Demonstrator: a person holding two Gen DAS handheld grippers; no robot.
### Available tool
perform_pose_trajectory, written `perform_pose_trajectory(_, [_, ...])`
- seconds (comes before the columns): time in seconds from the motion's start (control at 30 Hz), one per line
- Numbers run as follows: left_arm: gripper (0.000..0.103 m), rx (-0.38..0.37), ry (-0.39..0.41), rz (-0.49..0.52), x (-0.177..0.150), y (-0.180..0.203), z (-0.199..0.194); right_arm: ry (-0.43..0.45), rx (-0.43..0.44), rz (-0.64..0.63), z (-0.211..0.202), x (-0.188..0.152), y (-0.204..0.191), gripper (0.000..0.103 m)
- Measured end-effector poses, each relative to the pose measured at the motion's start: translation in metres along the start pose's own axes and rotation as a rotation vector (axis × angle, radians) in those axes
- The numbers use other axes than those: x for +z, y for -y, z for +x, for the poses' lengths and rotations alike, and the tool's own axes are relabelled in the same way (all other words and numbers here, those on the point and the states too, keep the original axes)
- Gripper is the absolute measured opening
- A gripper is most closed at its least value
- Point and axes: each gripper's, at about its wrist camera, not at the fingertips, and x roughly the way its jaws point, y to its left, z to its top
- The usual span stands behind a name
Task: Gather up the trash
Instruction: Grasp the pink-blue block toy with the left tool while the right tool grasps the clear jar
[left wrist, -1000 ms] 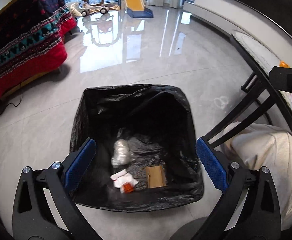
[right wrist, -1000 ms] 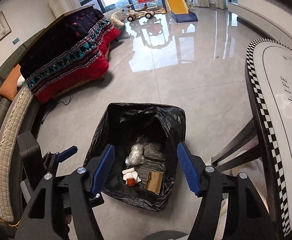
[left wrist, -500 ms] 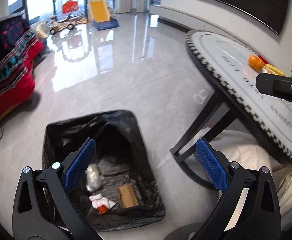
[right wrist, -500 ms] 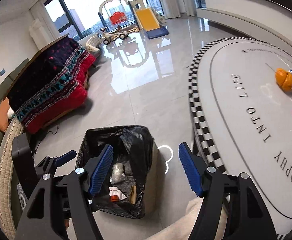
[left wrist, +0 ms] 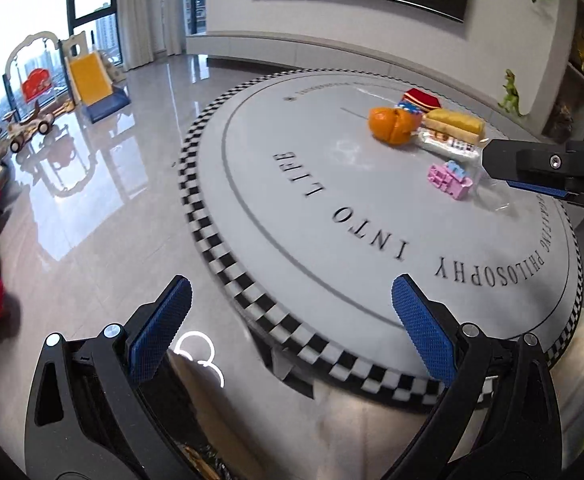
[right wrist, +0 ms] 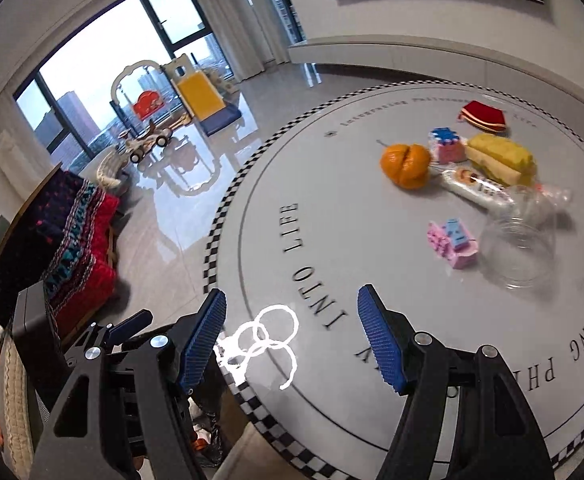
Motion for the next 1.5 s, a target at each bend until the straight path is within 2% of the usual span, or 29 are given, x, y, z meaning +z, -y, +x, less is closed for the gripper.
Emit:
perform_pose_trajectory(0.13, [0.097,-0.055,-0.005,0.067,0.022,0.039,0.023,0.011,-0.051,0.119,-0.002,0.006,0.052,0.069])
perform_pose_trajectory(0.3, [0.097,-0.107,-0.025,0.124,0.038,0.078,0.05,-0.008,-0.06,0.273,0.013,0.01,0.103,0.069])
perform_pose_trajectory(0.53, [0.097,-0.159,-0.055,0.167,0.054,0.108,0.079,0.014,-0.054,0.401,0.035,0.021,0.137,0.068])
perform_pose_trajectory(0.67, [0.097,-0.176,-0.073,0.19,0.059,0.118,0.093,0.026,-0.05,0.471,0.041,0.025,0.154,0.054])
perform_pose_trajectory(0.73, [0.097,-0.182,-0.081,0.2,0.061,0.123,0.099,0.029,-0.045,0.482,0.04,0.027,0.16,0.033])
perform_pose_trajectory(0.8, [0.097,-0.191,-0.091,0.213,0.063,0.13,0.105,0.047,-0.031,0.474,0.033,0.03,0.162,0.019])
perform_pose_trajectory(0.83, [0.097,-0.195,-0.095,0.22,0.065,0.134,0.109,0.063,-0.048,0.458,0.028,0.031,0.162,0.007])
perform_pose_trajectory(1.0, [0.097,-0.196,-0.092,0.259,0.074,0.157,0.125,0.125,-0.088,0.403,0.0,0.036,0.163,0.005])
perform_pose_trajectory(1.2, [0.097,-0.195,-0.084,0.226,0.089,0.173,0.148,0.155,-0.116,0.386,-0.018,0.038,0.171,0.005])
perform_pose_trajectory(1.23, [0.09,-0.193,-0.089,0.217,0.09,0.175,0.153,0.156,-0.118,0.386,-0.019,0.038,0.172,0.005])
perform_pose_trajectory(1.27, [0.07,-0.203,-0.102,0.208,0.091,0.175,0.158,0.157,-0.118,0.388,-0.02,0.037,0.173,0.005])
perform_pose_trajectory(1.3, [0.062,-0.199,-0.118,0.193,0.09,0.174,0.162,0.157,-0.117,0.39,-0.021,0.036,0.174,0.005])
perform_pose_trajectory(1.33, [0.06,-0.196,-0.095,0.187,0.089,0.173,0.16,0.158,-0.117,0.391,-0.021,0.034,0.174,0.005])
perform_pose_trajectory(1.5, [0.059,-0.205,-0.094,0.173,0.082,0.164,0.149,0.15,-0.102,0.386,-0.021,0.03,0.169,0.005])
